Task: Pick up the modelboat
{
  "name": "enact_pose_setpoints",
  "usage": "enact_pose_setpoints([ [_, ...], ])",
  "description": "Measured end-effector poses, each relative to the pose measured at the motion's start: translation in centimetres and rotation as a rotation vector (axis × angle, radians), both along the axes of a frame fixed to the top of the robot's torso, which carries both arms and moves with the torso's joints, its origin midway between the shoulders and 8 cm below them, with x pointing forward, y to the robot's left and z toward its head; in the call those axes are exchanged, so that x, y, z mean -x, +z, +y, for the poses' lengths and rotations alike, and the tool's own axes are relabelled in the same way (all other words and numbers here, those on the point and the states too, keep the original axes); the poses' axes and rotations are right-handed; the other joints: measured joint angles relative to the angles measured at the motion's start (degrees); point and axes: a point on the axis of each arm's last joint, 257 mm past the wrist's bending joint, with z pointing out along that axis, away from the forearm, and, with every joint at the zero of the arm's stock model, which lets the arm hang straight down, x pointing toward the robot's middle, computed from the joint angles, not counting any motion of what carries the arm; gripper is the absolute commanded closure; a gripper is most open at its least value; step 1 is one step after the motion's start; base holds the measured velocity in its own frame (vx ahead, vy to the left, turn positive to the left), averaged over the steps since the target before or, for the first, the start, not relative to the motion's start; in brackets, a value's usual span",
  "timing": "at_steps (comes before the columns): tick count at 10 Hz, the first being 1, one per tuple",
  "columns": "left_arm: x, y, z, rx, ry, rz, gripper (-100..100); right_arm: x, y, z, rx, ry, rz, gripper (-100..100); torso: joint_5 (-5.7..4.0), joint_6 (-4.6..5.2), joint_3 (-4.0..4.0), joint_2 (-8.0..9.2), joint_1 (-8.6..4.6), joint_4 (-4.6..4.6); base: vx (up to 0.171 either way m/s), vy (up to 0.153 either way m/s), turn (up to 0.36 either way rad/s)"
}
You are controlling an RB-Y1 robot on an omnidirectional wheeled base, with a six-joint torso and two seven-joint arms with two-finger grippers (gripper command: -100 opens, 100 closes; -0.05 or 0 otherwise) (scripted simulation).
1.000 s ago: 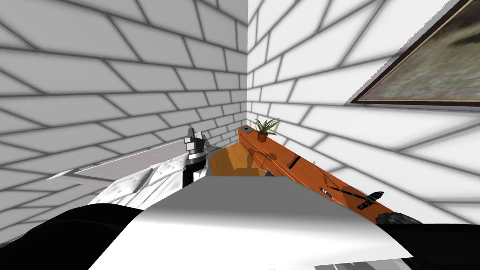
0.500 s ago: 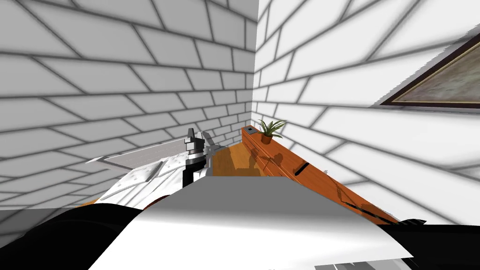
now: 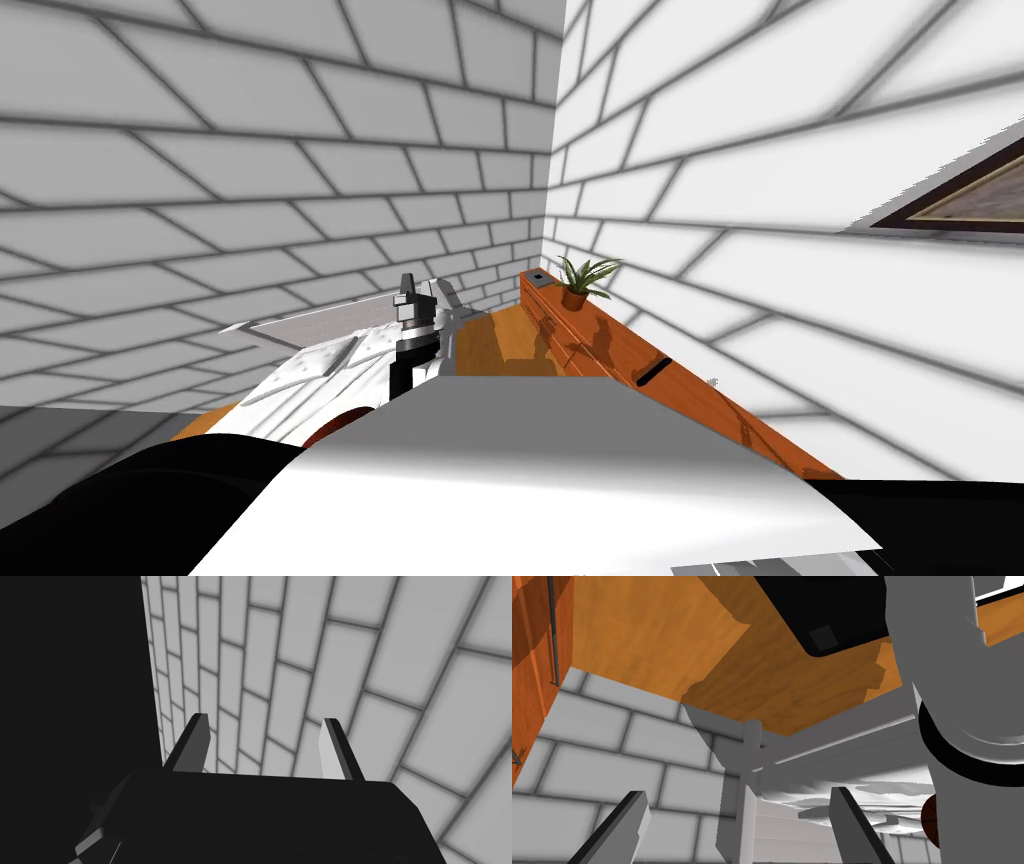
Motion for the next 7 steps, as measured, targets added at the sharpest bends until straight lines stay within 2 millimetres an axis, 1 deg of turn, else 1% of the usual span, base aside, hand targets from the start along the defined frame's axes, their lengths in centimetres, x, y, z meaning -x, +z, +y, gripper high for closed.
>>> enact_pose_setpoints([
  [1, 0.0, 0.0, 0.0, 0.000, 0.000, 0.000, 0, 1.0, -0.6, -1.4, 0.041, 0.018, 0.010, -100, -0.01, 0.03, 0.01, 0.02, 0.00, 0.00, 0.038, -0.044, 0.213],
  [2, 0.0, 0.0, 0.0, 0.000, 0.000, 0.000, 0, 2.5, -1.4, -2.8, 0.095, 0.060, 0.022, -100, -0.01, 0.00, 0.00, 0.00, 0.00, 0.00, 0.035, -0.037, 0.096],
  [3, 0.0, 0.0, 0.0, 0.000, 0.000, 0.000, 0, 2.9, -1.9, -4.1, 0.134, 0.083, 0.028, -100, -0.01, 0.03, 0.00, 0.00, 0.03, 0.00, 0.050, -0.046, 0.160],
  [4, 0.0, 0.0, 0.0, 0.000, 0.000, 0.000, 0, 4.0, -2.3, -6.1, 0.188, 0.123, 0.043, -100, 0.00, 0.01, -0.02, -0.04, -0.01, -0.01, 0.039, -0.048, 0.090],
  [5, 0.0, 0.0, 0.0, 0.000, 0.000, 0.000, 0, 4.7, -2.7, -7.1, 0.222, 0.144, 0.050, -100, -0.02, 0.04, -0.01, -0.01, 0.01, -0.01, 0.044, -0.043, 0.179],
  [6, 0.0, 0.0, 0.0, 0.000, 0.000, 0.000, 0, 6.2, -3.2, -9.0, 0.269, 0.178, 0.065, -100, -0.01, 0.01, -0.02, -0.03, 0.01, -0.01, 0.036, -0.047, 0.079],
  [7, 0.0, 0.0, 0.0, 0.000, 0.000, 0.000, 0, 6.8, -3.2, -10.2, 0.300, 0.208, 0.070, -100, -0.01, 0.04, -0.01, -0.01, 0.01, -0.01, 0.038, -0.052, 0.160],
])
